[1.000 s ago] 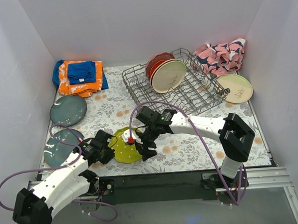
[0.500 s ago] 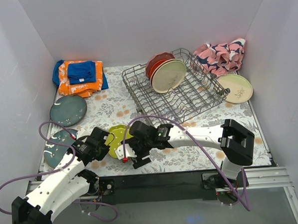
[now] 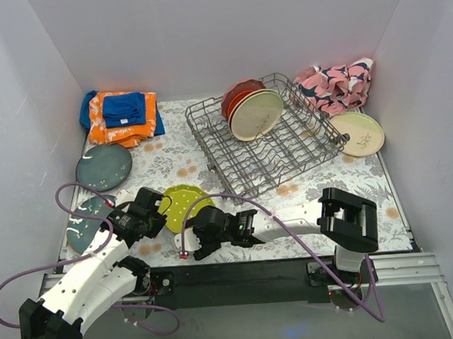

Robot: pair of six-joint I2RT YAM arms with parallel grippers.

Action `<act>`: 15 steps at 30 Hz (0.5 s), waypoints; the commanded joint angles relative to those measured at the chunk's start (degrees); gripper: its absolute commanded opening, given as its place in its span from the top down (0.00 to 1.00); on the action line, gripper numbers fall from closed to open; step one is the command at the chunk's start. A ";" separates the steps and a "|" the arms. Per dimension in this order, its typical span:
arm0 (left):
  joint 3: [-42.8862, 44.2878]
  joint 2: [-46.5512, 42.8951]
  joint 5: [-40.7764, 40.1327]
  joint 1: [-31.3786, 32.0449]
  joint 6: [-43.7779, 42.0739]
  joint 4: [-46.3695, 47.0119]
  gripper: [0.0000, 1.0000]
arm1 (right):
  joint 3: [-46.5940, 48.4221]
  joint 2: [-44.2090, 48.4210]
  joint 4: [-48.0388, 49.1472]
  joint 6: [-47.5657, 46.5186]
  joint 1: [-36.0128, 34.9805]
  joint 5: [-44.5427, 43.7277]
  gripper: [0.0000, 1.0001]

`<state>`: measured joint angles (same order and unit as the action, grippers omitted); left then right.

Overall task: Load the plates into the dish rack
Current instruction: Pass the plate from the left arm to the right

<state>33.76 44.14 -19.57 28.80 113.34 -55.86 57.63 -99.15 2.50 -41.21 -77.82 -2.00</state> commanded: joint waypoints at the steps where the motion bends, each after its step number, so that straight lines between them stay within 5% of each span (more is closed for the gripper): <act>1: 2.98 -2.30 1.82 -0.67 23.15 5.49 1.00 | 0.65 -1.65 7.51 2.45 -0.31 -6.61 0.30; 7: 2.01 -3.44 3.22 -1.02 23.77 6.20 1.00 | -0.76 -3.24 11.03 2.10 -1.19 -8.37 0.52; 11: 1.66 -3.97 3.75 -1.11 24.12 6.20 1.00 | -0.85 -3.50 11.56 3.06 -1.37 -8.90 0.90; 15: 1.49 -4.85 3.66 -1.20 25.00 5.23 1.00 | -1.20 -2.36 12.00 4.55 -1.37 -8.37 0.99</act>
<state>33.74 41.63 -17.28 27.77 112.75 -55.00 56.77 -102.48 9.69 -38.70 -78.89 -9.72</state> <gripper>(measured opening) 0.047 0.043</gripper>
